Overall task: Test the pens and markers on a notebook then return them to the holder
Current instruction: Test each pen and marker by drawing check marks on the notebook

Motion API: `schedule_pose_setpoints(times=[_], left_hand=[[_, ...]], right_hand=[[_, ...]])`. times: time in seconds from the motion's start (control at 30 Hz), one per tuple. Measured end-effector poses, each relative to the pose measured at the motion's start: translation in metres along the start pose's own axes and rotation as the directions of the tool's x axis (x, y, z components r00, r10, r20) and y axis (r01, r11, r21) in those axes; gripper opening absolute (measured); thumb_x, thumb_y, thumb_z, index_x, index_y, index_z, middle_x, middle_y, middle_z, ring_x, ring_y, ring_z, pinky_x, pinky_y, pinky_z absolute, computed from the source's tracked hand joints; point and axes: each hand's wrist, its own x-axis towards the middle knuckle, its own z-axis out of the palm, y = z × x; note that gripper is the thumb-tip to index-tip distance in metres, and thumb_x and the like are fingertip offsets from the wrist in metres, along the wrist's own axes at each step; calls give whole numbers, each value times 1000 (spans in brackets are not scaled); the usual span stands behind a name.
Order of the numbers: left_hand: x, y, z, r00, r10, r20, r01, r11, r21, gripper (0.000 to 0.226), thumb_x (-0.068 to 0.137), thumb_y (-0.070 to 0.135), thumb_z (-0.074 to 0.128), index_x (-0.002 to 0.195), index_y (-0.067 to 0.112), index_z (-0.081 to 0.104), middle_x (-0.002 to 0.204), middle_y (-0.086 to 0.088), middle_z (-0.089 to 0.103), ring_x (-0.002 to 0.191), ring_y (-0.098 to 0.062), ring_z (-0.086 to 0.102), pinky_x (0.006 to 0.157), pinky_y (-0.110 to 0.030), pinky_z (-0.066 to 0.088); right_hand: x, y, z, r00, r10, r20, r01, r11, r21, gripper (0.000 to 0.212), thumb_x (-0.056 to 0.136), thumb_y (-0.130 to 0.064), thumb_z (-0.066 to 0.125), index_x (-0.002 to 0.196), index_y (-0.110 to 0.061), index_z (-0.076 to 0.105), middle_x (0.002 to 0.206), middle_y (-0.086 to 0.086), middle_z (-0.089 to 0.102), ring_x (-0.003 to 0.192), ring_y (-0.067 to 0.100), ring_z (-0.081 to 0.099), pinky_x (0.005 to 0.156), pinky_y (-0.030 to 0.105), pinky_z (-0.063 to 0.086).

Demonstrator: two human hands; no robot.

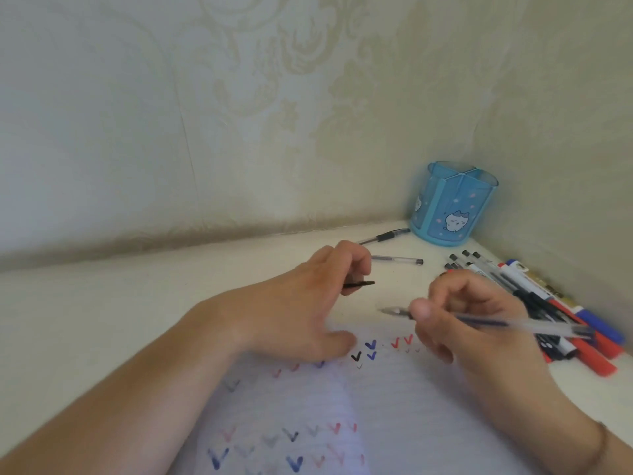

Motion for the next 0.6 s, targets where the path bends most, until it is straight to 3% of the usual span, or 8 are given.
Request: schedule_pose_setpoints(times=[0.07, 0.13, 0.2, 0.3, 0.4, 0.47, 0.53, 0.6], left_hand=[[3, 0, 5, 997, 51, -62, -52, 999, -14, 27, 95, 13, 47, 111, 27, 31, 105, 8, 44, 92, -1, 42, 79, -15, 35], [6, -1, 8, 990, 70, -126, -75, 997, -37, 22, 100, 8, 39, 109, 26, 30, 98, 10, 49, 89, -2, 43, 78, -12, 35], [8, -1, 9, 984, 86, -156, -93, 995, -43, 31, 99, 1, 40, 110, 27, 28, 91, 13, 56, 87, 2, 46, 76, -7, 33], [10, 0, 6, 983, 69, -170, -86, 991, -98, 29, 97, 6, 53, 108, 30, 40, 93, 16, 67, 93, 5, 54, 78, -7, 35], [10, -1, 5, 974, 66, -215, -95, 987, -127, 26, 91, 16, 64, 99, 37, 52, 97, 14, 64, 101, 1, 59, 88, -14, 39], [9, -1, 4, 970, 70, -233, -99, 988, -115, 25, 89, 19, 68, 96, 38, 55, 96, 14, 60, 99, 4, 56, 86, -11, 37], [9, 1, 3, 964, 79, -255, -112, 987, -118, 19, 88, 22, 69, 96, 37, 59, 91, 17, 60, 92, 5, 54, 79, -8, 35], [9, 3, 2, 960, 81, -267, -130, 977, -171, 14, 90, 25, 67, 97, 35, 62, 84, 21, 63, 84, 0, 56, 76, -15, 40]], right_hand=[[0, -3, -8, 999, -32, 10, 31, 997, 70, 42, 51, -52, 86, 67, -19, 66, 51, 8, 58, 45, 21, 47, 42, 20, 33], [0, -6, -11, 999, -43, 14, 42, 994, 96, 26, 56, -36, 84, 70, -20, 69, 54, 13, 61, 46, 23, 51, 43, 19, 34], [0, -4, -13, 999, -39, -7, 39, 994, 103, 11, 65, -11, 67, 70, -20, 69, 55, 15, 63, 46, 24, 52, 42, 20, 33], [0, -3, -11, 999, -12, -35, 14, 998, 63, 25, 69, -3, 55, 68, -23, 69, 58, 16, 66, 45, 26, 54, 40, 22, 31], [1, -3, -8, 999, 15, -41, -14, 1000, 7, 17, 68, -9, 62, 67, -24, 71, 62, 16, 69, 45, 28, 56, 40, 23, 29], [1, -3, -7, 999, 28, -20, -28, 1000, 2, 11, 64, -25, 80, 70, -22, 72, 65, 16, 71, 46, 28, 57, 41, 24, 30], [1, -5, -8, 1000, 29, -5, -29, 999, 37, 41, 52, -51, 87, 76, -20, 74, 71, 17, 73, 47, 29, 60, 40, 23, 34], [2, -7, -8, 998, 43, -44, -42, 998, 36, 52, 48, -59, 85, 79, -18, 76, 74, 17, 73, 47, 29, 60, 39, 23, 36]])
